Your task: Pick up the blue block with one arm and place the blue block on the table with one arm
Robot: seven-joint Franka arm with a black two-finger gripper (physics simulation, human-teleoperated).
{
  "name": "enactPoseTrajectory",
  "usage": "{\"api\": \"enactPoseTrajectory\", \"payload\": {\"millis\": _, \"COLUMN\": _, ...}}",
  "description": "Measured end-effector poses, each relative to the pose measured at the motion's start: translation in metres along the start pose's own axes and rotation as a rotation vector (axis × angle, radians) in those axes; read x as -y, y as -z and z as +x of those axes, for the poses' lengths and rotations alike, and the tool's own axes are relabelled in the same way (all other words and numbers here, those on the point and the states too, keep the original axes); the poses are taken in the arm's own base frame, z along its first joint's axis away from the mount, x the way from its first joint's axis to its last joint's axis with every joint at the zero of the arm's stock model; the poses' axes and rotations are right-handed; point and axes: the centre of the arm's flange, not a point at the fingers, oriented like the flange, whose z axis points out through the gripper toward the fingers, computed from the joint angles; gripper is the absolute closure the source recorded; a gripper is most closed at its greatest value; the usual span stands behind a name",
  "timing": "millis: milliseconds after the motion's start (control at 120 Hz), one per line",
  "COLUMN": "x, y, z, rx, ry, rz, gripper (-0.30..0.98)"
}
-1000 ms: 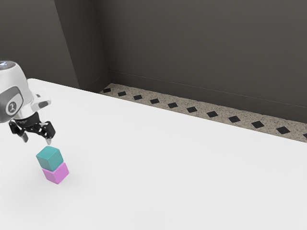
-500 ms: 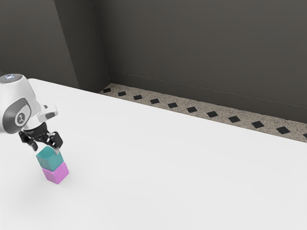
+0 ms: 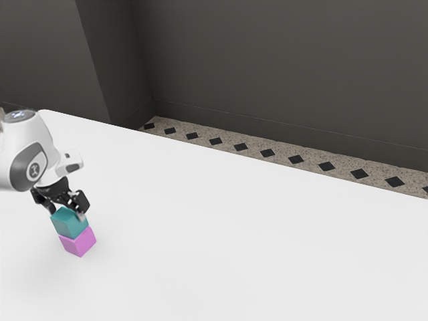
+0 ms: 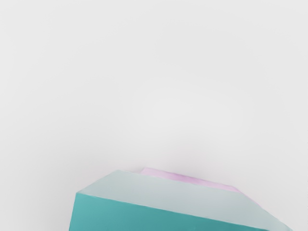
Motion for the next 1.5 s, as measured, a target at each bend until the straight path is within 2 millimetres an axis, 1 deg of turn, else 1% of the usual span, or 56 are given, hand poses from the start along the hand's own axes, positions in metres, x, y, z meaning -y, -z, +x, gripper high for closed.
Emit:
{"api": "enactPoseTrajectory", "payload": {"millis": 150, "x": 0.0, "y": -0.007, "z": 0.001, "rx": 0.001, "ry": -0.008, "rz": -0.004, "gripper": 0.0}}
{"api": "enactPoseTrajectory", "payload": {"millis": 375, "x": 0.001, "y": -0.005, "z": 0.001, "rx": -0.013, "ry": -0.008, "rz": -0.011, "gripper": 0.0}}
{"api": "enactPoseTrajectory", "payload": {"millis": 450, "x": 0.001, "y": -0.003, "z": 0.001, "rx": -0.013, "ry": -0.008, "rz": -0.013, "gripper": 0.06}}
{"api": "enactPoseTrajectory", "payload": {"millis": 583, "x": 0.0, "y": 0.001, "z": 0.0, "rx": -0.01, "ry": -0.005, "rz": -0.016, "gripper": 0.21}}
{"api": "enactPoseTrajectory", "payload": {"millis": 692, "x": 0.0, "y": 0.003, "z": 0.0, "rx": -0.007, "ry": -0.002, "rz": -0.015, "gripper": 0.26}}
{"api": "enactPoseTrajectory", "payload": {"millis": 717, "x": 0.0, "y": 0.005, "z": 0.001, "rx": -0.011, "ry": -0.002, "rz": -0.014, "gripper": 0.27}}
{"api": "enactPoseTrajectory", "payload": {"millis": 767, "x": -0.006, "y": 0.016, "z": 0.006, "rx": -0.034, "ry": -0.017, "rz": -0.009, "gripper": 0.29}}
{"api": "enactPoseTrajectory", "payload": {"millis": 850, "x": -0.027, "y": 0.042, "z": 0.027, "rx": -0.09, "ry": -0.07, "rz": 0.003, "gripper": 0.31}}
{"api": "enactPoseTrajectory", "payload": {"millis": 900, "x": -0.042, "y": 0.053, "z": 0.049, "rx": -0.119, "ry": -0.103, "rz": 0.007, "gripper": 0.32}}
{"api": "enactPoseTrajectory", "payload": {"millis": 917, "x": -0.047, "y": 0.054, "z": 0.058, "rx": -0.126, "ry": -0.113, "rz": 0.006, "gripper": 0.32}}
{"api": "enactPoseTrajectory", "payload": {"millis": 983, "x": -0.067, "y": 0.054, "z": 0.106, "rx": -0.154, "ry": -0.149, "rz": -0.001, "gripper": 0.33}}
{"api": "enactPoseTrajectory", "payload": {"millis": 1017, "x": -0.077, "y": 0.049, "z": 0.13, "rx": -0.162, "ry": -0.164, "rz": -0.008, "gripper": 0.33}}
{"api": "enactPoseTrajectory", "payload": {"millis": 1058, "x": -0.083, "y": 0.037, "z": 0.152, "rx": -0.159, "ry": -0.172, "rz": -0.017, "gripper": 0.33}}
{"api": "enactPoseTrajectory", "payload": {"millis": 1142, "x": -0.089, "y": 0.011, "z": 0.183, "rx": -0.147, "ry": -0.175, "rz": -0.033, "gripper": 0.33}}
{"api": "enactPoseTrajectory", "payload": {"millis": 1208, "x": -0.095, "y": -0.011, "z": 0.2, "rx": -0.136, "ry": -0.177, "rz": -0.048, "gripper": 0.33}}
{"api": "enactPoseTrajectory", "payload": {"millis": 1275, "x": -0.097, "y": -0.027, "z": 0.21, "rx": -0.128, "ry": -0.174, "rz": -0.057, "gripper": 0.33}}
{"api": "enactPoseTrajectory", "payload": {"millis": 1500, "x": -0.108, "y": -0.053, "z": 0.226, "rx": -0.117, "ry": -0.176, "rz": -0.08, "gripper": 0.32}}
